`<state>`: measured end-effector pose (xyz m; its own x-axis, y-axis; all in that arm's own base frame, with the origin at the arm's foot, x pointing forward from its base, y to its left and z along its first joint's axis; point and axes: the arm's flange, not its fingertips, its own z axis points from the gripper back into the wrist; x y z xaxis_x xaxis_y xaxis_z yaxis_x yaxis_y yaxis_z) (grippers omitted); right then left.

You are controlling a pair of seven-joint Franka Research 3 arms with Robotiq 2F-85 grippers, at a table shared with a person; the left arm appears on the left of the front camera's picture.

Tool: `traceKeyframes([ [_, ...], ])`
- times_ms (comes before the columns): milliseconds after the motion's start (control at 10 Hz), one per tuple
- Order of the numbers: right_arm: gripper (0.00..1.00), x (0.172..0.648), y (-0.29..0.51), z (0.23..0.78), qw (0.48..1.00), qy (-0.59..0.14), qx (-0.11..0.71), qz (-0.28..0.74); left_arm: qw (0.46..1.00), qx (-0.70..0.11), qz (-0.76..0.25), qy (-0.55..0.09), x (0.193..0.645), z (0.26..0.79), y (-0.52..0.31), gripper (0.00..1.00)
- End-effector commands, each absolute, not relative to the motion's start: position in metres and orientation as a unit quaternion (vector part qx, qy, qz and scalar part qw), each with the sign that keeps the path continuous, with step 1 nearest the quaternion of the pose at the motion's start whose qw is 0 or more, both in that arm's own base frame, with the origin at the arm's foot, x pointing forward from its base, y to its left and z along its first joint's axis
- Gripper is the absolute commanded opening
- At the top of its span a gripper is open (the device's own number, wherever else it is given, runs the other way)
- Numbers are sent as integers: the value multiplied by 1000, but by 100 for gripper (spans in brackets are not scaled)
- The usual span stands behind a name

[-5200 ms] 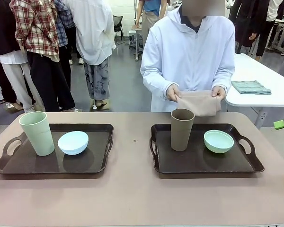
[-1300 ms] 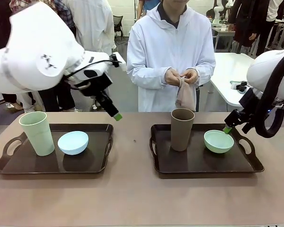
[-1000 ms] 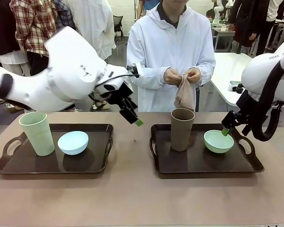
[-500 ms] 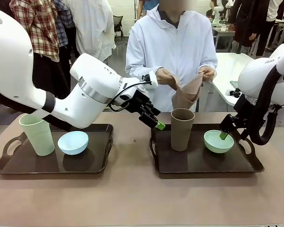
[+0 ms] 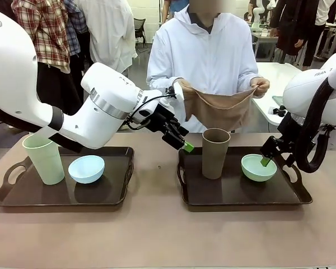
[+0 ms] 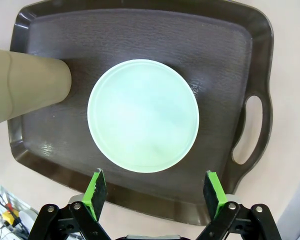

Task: Set up a tray with a mat and arrange the tableware.
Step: Pick up the Picnic Bowl and Reusable plastic cup from the Handle tray in front of the human's position and hold them in the air.

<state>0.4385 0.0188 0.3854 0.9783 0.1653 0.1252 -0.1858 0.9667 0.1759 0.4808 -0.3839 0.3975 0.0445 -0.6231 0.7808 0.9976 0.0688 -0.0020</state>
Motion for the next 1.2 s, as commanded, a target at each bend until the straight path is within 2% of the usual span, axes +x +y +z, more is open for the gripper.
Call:
traceKeyframes([
  [0, 100, 438, 19, 385, 990, -54, 92, 91, 659, -295, -615, -316, 480, 396, -387, 100],
  [200, 100, 443, 24, 379, 989, -37, 94, 109, 659, -297, -615, -315, 480, 397, -385, 100],
  [300, 100, 448, 24, 375, 988, -32, 95, 115, 634, -316, -630, -317, 485, 398, -382, 100],
  [400, 100, 451, 24, 370, 989, -29, 89, 118, 591, -327, -646, -356, 490, 391, -382, 100],
  [700, 100, 457, 22, 362, 989, -30, 83, 119, 546, -333, -672, -373, 516, 365, -383, 100],
  [1100, 100, 471, 16, 356, 986, -54, 92, 126, 583, -336, -647, -358, 538, 322, -392, 100],
])
